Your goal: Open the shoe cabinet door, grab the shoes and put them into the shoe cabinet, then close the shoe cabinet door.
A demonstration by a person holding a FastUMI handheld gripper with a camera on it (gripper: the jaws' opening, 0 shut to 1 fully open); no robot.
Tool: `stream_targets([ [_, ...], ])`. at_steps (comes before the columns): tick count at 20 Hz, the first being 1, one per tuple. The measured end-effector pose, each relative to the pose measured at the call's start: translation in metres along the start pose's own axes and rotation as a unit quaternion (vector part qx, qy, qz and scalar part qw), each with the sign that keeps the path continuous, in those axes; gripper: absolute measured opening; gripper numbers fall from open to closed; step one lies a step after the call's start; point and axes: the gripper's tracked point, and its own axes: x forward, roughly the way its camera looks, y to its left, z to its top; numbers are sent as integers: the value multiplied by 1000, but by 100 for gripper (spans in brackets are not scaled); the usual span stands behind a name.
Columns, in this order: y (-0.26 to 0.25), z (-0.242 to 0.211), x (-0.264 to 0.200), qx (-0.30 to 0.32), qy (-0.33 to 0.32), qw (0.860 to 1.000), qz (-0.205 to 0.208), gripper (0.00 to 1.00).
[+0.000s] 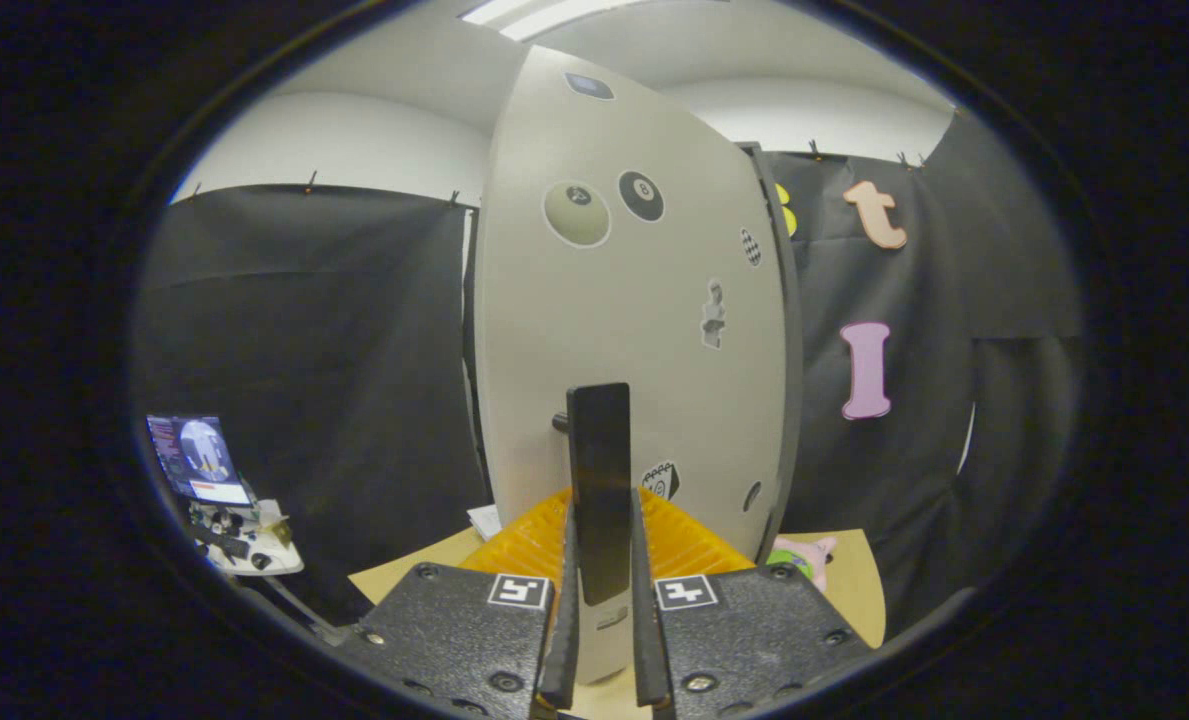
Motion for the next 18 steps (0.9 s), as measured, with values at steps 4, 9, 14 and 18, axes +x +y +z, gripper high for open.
stream_targets([
  [4,-15,2,-14,-27,-7,999,-33,21],
  [9,-45,-2,-20,-24,-16,997,-77,11],
  [14,-81,0,-39,-14,-20,993,-114,5],
  [18,-122,-2,-47,13,-28,990,-139,4],
])
